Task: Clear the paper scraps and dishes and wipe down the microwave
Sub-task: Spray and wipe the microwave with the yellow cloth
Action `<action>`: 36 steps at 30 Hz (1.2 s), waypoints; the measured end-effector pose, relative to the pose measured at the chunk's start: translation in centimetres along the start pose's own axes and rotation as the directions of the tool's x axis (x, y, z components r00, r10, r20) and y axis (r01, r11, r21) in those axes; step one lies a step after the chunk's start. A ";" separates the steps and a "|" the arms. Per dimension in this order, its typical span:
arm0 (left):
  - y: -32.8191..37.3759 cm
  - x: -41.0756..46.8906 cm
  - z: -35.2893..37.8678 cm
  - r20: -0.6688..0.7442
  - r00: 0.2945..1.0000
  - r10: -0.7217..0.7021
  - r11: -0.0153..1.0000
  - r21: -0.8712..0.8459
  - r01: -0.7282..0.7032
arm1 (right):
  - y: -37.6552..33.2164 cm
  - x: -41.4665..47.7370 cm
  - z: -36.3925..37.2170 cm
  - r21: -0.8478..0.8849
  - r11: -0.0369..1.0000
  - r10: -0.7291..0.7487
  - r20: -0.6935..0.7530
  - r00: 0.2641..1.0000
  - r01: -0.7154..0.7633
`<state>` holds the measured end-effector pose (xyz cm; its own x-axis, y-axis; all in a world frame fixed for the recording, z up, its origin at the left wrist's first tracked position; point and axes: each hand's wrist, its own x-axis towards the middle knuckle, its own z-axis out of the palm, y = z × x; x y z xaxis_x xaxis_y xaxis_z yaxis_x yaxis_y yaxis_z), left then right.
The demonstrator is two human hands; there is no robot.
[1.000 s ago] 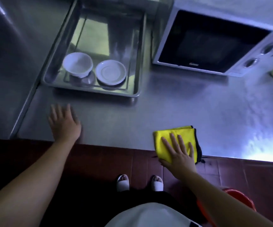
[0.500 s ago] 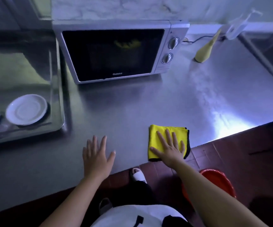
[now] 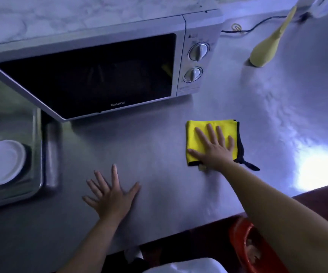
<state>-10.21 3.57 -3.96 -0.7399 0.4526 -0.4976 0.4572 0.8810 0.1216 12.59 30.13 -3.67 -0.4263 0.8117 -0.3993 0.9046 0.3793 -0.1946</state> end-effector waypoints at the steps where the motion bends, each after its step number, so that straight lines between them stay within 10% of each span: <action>1: 0.0 0.2 0.1 0.009 1.000 -0.016 1.000 0.006 0.016 | 0.1 2.3 -1.1 -0.005 1.000 -0.009 0.005 1.000 0.009; 10: -0.2 0.6 -0.9 0.138 0.990 -0.033 0.999 0.005 0.032 | -6.4 11.3 -2.9 -0.030 0.999 -0.011 0.002 1.000 0.011; 23: 0.0 0.4 -1.3 0.147 0.989 -0.015 1.000 0.000 0.015 | -2.3 -9.6 4.0 -0.210 0.763 -0.594 0.143 0.791 0.611; 36: -2.3 -0.8 -3.0 0.145 0.977 0.154 0.988 -0.053 -0.147 | -2.8 -22.6 7.1 -0.205 0.936 -0.254 0.170 0.952 0.286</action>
<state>-12.11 1.53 -1.28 -0.5816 0.5581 -0.5919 0.5343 0.8107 0.2394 19.67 7.53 -0.47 -0.6366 0.6012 -0.4831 0.7259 0.6785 -0.1123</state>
